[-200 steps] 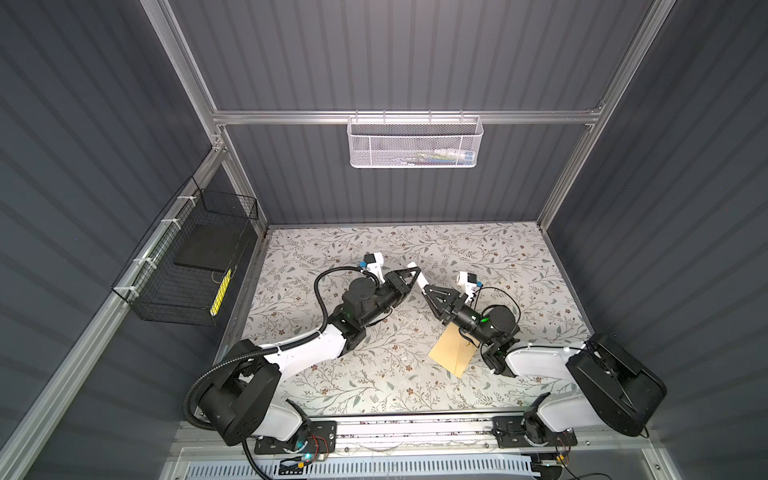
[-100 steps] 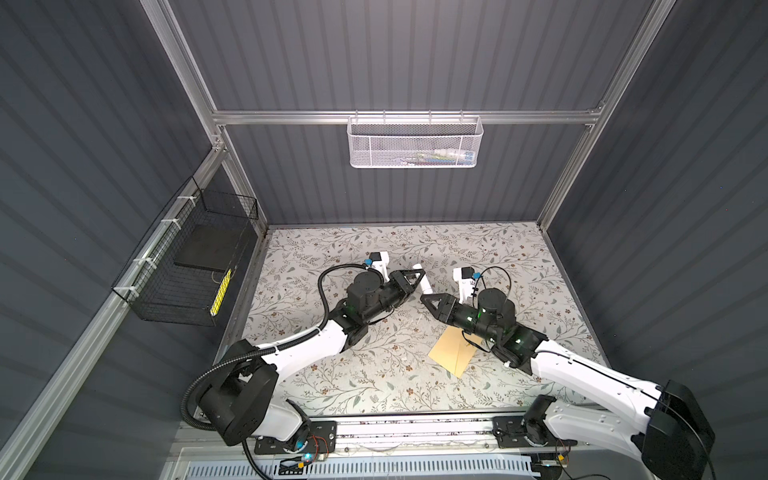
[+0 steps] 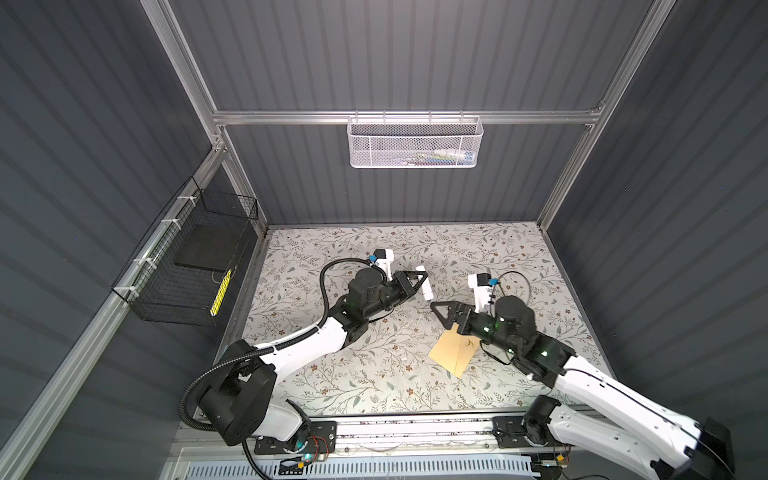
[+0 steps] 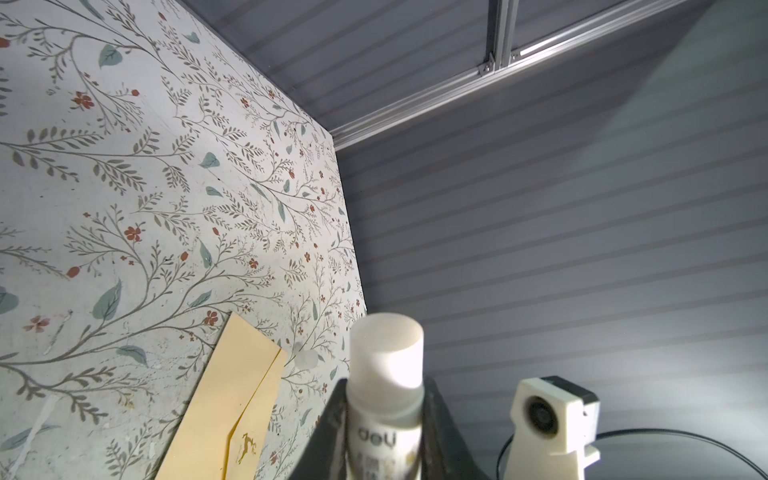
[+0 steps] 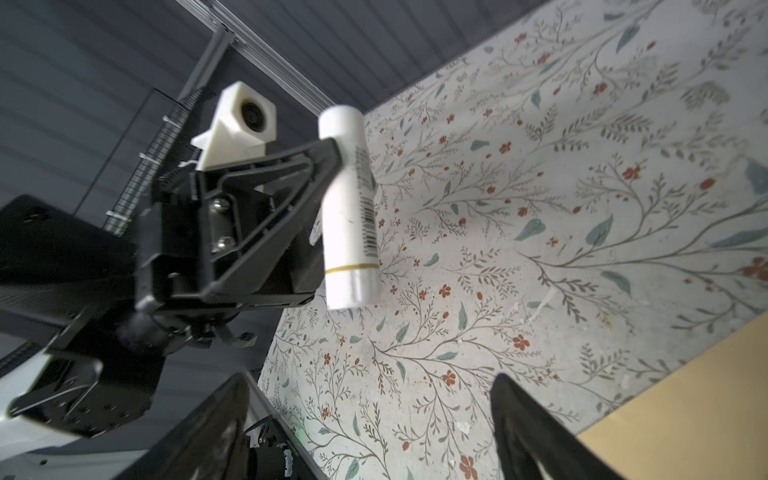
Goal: Place the letter into the envelope and seal it
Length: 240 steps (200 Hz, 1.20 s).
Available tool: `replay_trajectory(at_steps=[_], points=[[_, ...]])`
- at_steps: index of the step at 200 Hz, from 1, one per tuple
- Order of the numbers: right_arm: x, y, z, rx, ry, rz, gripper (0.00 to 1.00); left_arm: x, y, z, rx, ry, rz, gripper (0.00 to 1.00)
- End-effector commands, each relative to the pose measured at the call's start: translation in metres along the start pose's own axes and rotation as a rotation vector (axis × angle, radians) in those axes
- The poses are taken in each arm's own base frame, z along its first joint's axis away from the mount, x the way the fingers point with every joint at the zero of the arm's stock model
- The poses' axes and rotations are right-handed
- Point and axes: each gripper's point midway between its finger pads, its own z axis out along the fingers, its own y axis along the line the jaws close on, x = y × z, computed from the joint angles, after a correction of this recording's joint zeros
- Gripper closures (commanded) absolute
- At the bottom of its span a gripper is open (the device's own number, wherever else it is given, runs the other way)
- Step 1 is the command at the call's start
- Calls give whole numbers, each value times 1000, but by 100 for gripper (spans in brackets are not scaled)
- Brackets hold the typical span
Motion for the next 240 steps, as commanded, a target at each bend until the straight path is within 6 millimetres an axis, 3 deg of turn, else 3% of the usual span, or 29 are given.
replay_trajectory(at_steps=[1,31,61,115,176,240], points=[[-4,-4,-30,-7,4,60,5,6,-30,-8,47,106,283,100],[-24,10,-67,-39,0,112,1,15,-38,-19,35,197,544,100],[-29,28,-75,-94,72,133,1,25,-35,-28,10,282,747,100],[-23,30,-54,-115,209,135,3,54,-42,-43,68,383,1013,100],[-17,29,-23,-160,263,143,12,94,-48,-39,136,527,1154,97],[2,25,-14,-149,315,164,26,94,-45,-32,114,527,1174,97]])
